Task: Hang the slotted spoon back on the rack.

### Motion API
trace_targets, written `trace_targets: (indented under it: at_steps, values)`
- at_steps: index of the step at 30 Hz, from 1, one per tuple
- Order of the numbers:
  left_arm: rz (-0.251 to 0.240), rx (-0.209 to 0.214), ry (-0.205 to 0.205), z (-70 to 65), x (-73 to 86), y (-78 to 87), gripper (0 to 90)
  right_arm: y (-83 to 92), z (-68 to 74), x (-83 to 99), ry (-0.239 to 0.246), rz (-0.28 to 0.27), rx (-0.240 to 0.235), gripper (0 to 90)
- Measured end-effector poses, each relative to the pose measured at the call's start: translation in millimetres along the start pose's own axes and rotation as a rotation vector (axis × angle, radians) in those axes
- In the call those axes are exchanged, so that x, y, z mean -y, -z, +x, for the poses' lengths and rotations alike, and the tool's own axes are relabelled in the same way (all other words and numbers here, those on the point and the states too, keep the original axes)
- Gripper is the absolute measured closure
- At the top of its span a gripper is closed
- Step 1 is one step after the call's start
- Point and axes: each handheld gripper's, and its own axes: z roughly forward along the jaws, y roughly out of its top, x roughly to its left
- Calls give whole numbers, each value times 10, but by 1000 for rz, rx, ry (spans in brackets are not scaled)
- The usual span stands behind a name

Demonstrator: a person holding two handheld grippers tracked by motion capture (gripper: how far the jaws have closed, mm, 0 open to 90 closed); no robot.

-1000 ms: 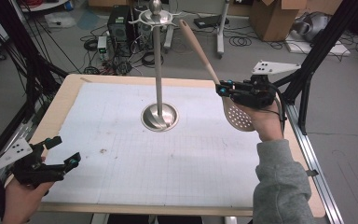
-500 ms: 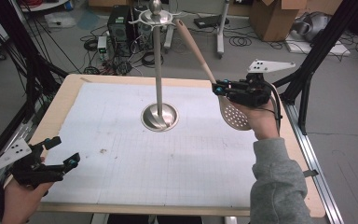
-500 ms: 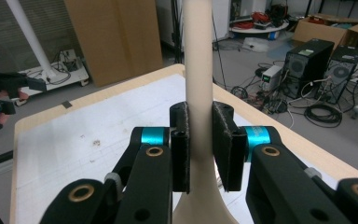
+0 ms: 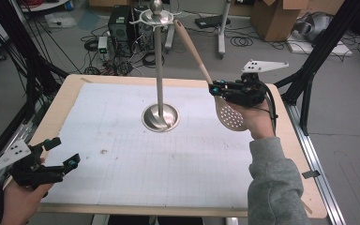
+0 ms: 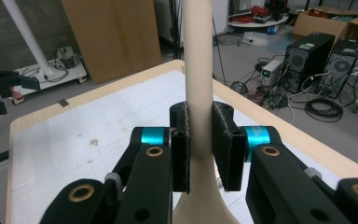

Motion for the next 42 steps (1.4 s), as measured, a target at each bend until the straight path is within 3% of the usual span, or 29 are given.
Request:
trace_targets:
  at_steps: [42]
  values:
    - [-12,-6,1,-9,-9,79,19,-592,39,53,-27,64,-13,785]
